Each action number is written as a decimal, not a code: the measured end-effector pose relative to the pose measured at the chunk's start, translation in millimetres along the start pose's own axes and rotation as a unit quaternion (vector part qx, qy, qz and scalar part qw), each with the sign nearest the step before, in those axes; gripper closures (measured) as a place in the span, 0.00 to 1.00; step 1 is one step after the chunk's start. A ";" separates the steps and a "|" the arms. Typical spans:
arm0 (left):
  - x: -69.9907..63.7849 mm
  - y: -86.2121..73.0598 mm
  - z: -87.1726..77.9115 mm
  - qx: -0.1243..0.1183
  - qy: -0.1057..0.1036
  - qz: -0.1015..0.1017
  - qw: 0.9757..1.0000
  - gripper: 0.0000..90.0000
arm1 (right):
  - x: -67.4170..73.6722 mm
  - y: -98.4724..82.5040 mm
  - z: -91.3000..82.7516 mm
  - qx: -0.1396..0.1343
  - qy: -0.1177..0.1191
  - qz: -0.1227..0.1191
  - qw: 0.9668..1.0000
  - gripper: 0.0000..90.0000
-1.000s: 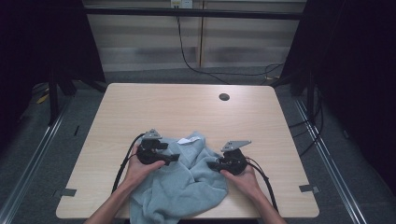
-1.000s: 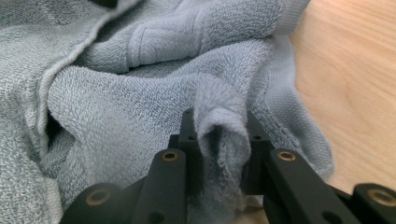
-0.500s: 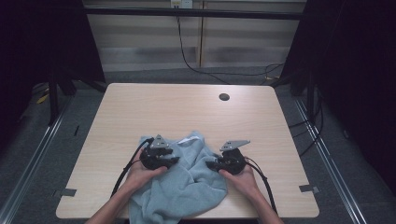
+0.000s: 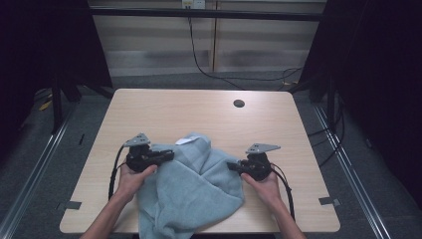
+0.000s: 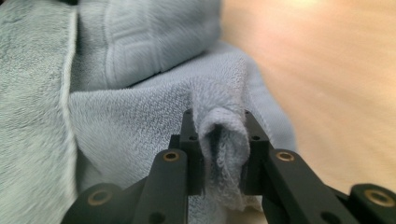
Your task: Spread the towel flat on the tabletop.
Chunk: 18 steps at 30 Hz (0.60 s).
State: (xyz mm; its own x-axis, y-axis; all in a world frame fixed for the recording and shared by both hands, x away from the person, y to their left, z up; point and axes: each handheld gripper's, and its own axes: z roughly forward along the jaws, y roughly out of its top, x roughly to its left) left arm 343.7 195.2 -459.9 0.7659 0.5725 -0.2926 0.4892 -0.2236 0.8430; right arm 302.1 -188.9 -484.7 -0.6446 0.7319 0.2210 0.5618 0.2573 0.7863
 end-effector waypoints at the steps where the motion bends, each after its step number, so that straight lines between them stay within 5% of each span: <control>1: 0.0 0.0 0.0 0.000 0.000 0.000 1.000 0.90 | -1.3 2.1 -4.4 -0.007 -0.005 0.004 1.000 0.85; 9: 8.3 26.2 -28.8 -0.059 0.013 -0.008 0.998 0.90 | -17.8 27.6 -37.6 -0.061 -0.047 0.020 0.997 0.86; 14: 9.3 62.3 -45.3 -0.087 0.015 -0.001 0.996 0.90 | -27.5 66.2 -56.5 -0.083 -0.076 0.019 0.994 0.86; 18: 4.7 94.6 -60.5 -0.110 0.026 0.016 0.993 0.90 | -23.1 115.0 -71.3 -0.105 -0.098 -0.005 0.990 0.86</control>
State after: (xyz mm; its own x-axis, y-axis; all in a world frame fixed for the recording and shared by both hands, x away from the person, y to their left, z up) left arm 368.4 224.5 -354.3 0.7535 0.6100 -0.2453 0.3574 -0.0668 0.9316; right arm 344.6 -221.2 -358.2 -0.5253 0.8434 0.1129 0.4225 0.1434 0.8949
